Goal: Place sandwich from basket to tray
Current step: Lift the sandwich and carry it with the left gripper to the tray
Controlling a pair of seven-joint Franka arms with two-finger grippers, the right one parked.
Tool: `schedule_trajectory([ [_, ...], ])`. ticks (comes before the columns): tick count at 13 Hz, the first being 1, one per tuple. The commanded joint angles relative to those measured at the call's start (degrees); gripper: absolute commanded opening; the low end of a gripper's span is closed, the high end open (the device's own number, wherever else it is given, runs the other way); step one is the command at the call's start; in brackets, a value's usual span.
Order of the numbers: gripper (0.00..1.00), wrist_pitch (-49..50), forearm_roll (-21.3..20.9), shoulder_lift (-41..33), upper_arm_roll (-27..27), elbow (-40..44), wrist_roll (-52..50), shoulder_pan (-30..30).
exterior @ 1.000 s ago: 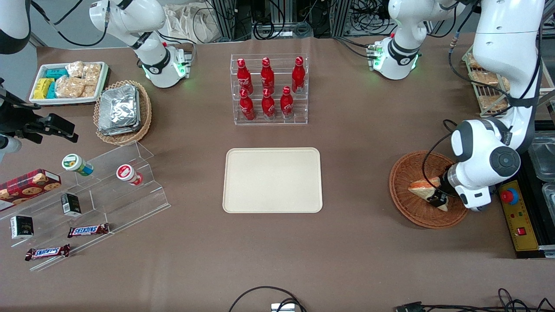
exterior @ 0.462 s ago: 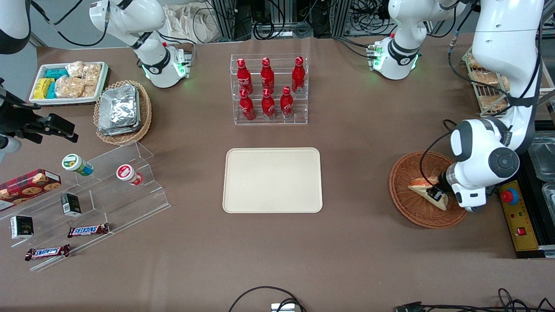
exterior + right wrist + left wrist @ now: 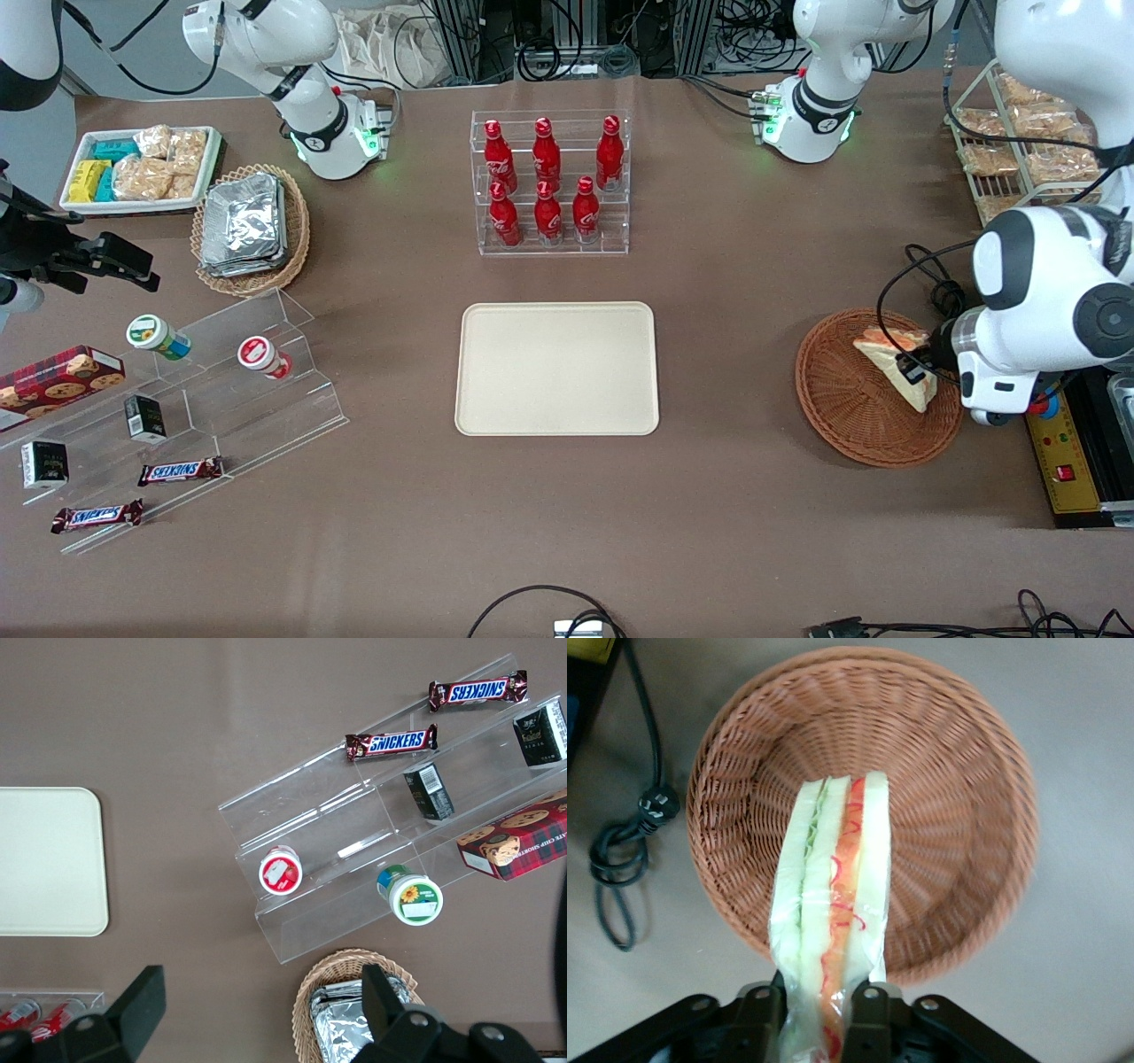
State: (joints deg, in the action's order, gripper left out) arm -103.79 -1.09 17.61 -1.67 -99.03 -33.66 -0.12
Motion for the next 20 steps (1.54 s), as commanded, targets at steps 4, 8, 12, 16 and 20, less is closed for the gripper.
schedule_trajectory([
  [4,0.0,8.95,-0.14,-0.82,-13.78,10.86,11.94,1.26],
  [8,0.0,5.89,-0.23,1.45,-17.4,12.89,10.82,8.8],
  [12,0.0,-2.63,-6.43,7.25,-18.9,13.33,1.89,16.8],
  [16,0.0,-9.31,-14.72,15.94,-21.89,13.25,-6.05,18.4],
  [20,0.0,-12.4,-18.95,21.76,-21.89,13.33,-9.12,20.94],
])
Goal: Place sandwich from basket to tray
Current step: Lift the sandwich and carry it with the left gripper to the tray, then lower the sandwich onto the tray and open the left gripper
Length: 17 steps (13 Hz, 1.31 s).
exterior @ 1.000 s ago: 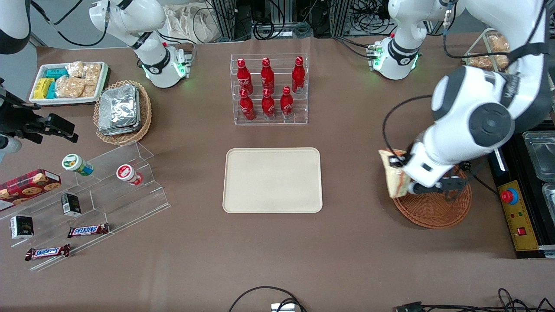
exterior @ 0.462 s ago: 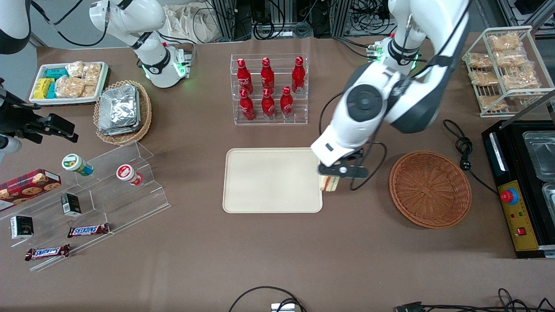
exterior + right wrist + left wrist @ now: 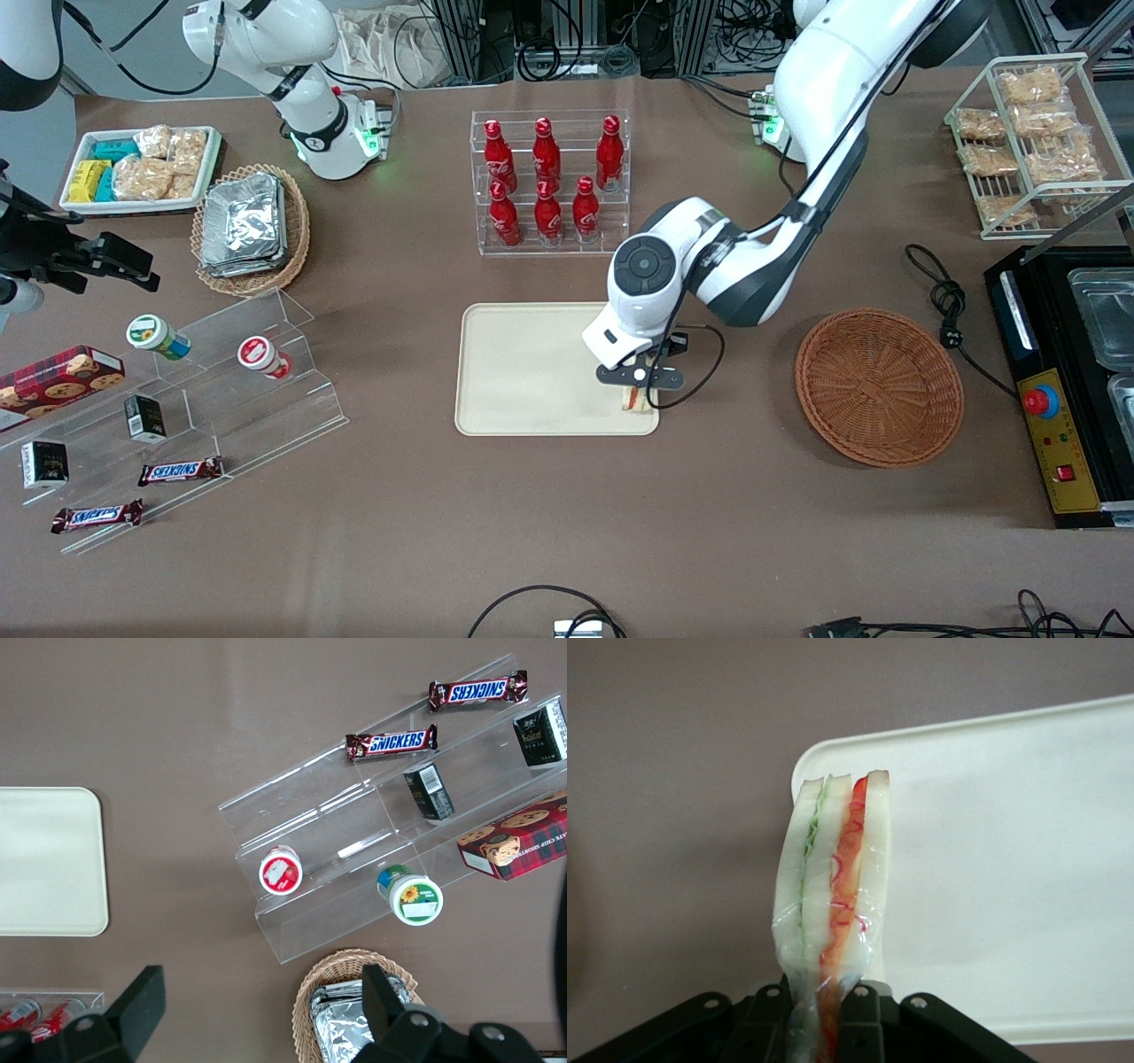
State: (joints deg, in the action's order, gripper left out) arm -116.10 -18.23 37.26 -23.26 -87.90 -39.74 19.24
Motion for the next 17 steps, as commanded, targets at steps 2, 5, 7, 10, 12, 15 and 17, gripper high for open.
schedule_trajectory([
  [2,0.0,-0.62,-1.98,4.04,-0.21,2.47,-6.05,2.9],
  [5,0.0,-0.97,-2.25,5.28,-0.21,2.56,-6.05,3.26],
  [7,0.0,-0.97,-2.33,5.28,-0.03,2.56,-6.05,3.35],
  [10,0.0,-0.89,-3.04,5.28,0.14,2.56,-6.67,3.35],
  [12,0.0,-0.97,-3.04,5.54,0.67,2.47,-6.67,3.35],
  [15,0.27,-0.97,-3.04,5.72,0.93,2.12,-7.98,3.26],
  [17,1.0,-3.94,-3.82,5.64,1.11,1.6,-7.99,3.26],
])
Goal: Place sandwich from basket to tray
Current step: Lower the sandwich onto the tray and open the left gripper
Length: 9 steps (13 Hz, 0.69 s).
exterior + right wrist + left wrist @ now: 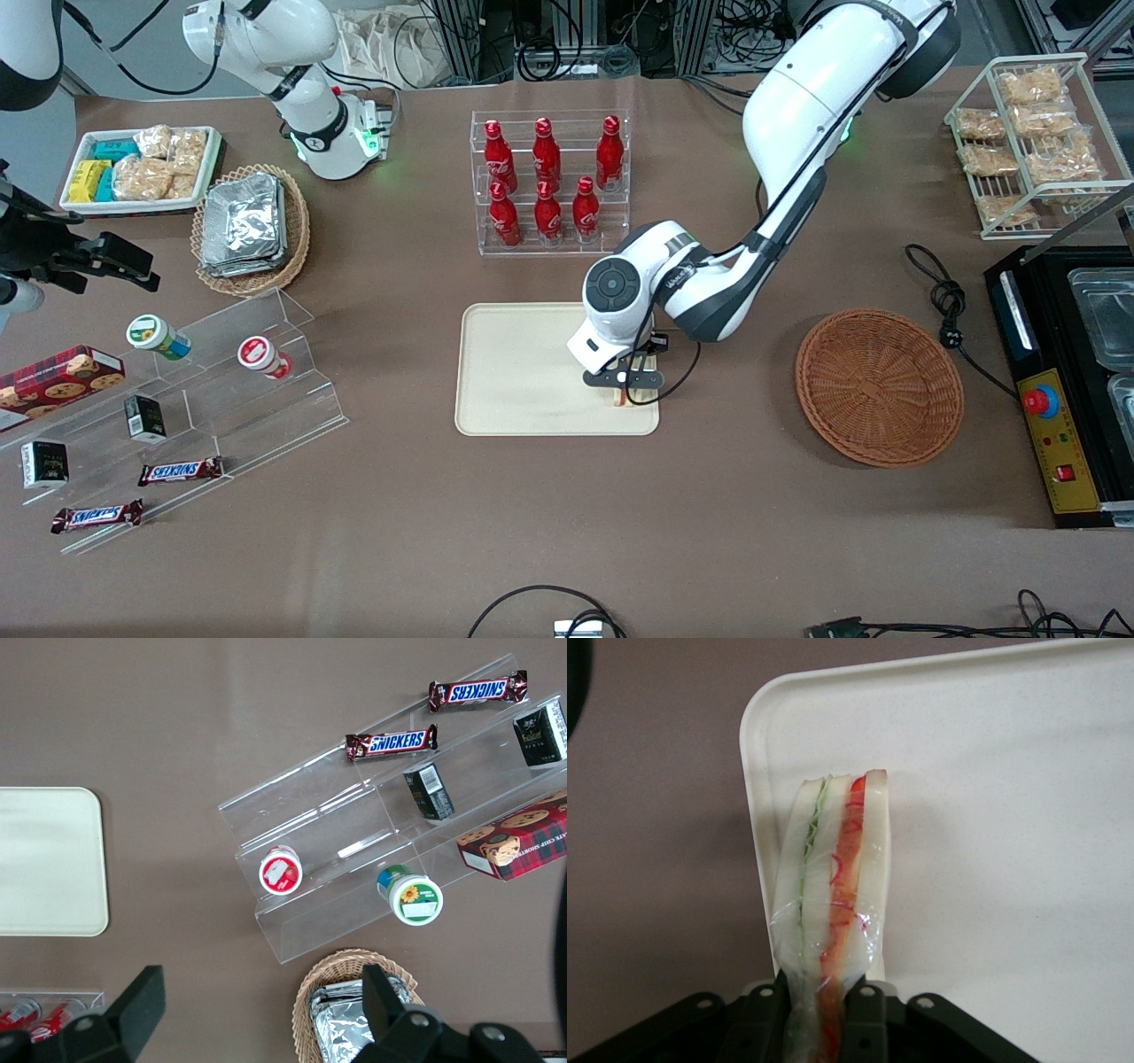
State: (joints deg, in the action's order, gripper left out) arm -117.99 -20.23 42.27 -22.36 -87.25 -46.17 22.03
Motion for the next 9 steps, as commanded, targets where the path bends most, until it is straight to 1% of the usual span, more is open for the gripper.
schedule_trajectory([
  [1,1.0,-2.51,-1.92,0.53,0.21,0.77,-1.72,0.47],
  [6,1.0,-2.42,-1.04,-2.45,0.21,0.77,-1.55,0.38],
  [8,1.0,-1.55,-0.95,-6.74,0.21,-0.36,-1.2,-0.49],
  [9,1.0,-1.63,-0.69,-9.99,0.21,-2.38,-0.59,-2.41],
])
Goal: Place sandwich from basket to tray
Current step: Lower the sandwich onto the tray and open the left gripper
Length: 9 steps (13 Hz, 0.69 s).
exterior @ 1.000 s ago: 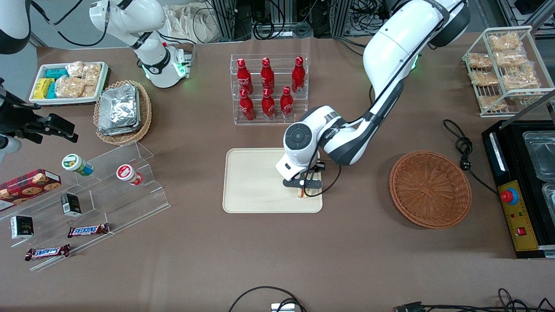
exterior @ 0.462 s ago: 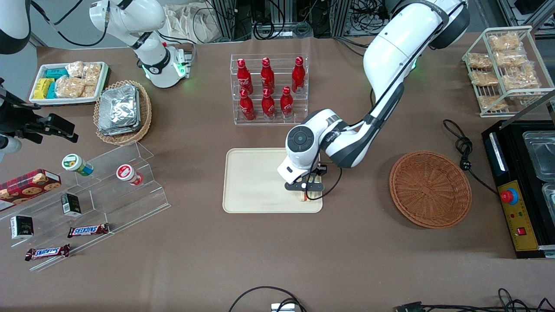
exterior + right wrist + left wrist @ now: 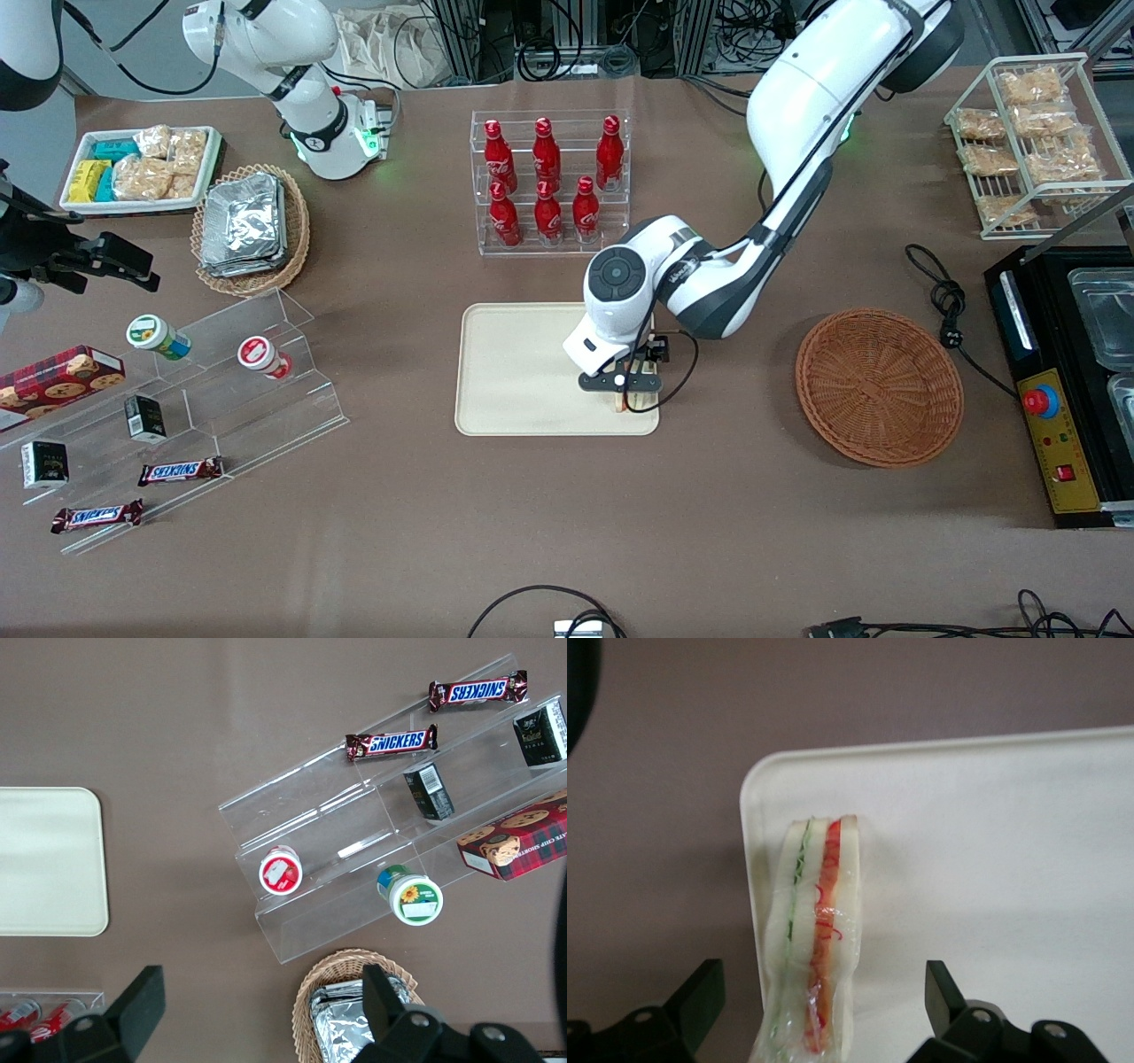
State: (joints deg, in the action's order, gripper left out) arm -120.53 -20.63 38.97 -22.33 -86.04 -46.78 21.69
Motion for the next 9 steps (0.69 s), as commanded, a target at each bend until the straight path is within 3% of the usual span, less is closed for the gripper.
schedule_trajectory([
  [1,1.0,0.82,1.28,-10.45,0.18,-5.78,0.11,-3.66],
  [6,1.0,1.87,11.29,-26.72,0.18,-13.52,0.46,-13.15],
  [9,1.0,11.95,14.81,-34.37,0.36,-13.89,13.78,-21.31],
])
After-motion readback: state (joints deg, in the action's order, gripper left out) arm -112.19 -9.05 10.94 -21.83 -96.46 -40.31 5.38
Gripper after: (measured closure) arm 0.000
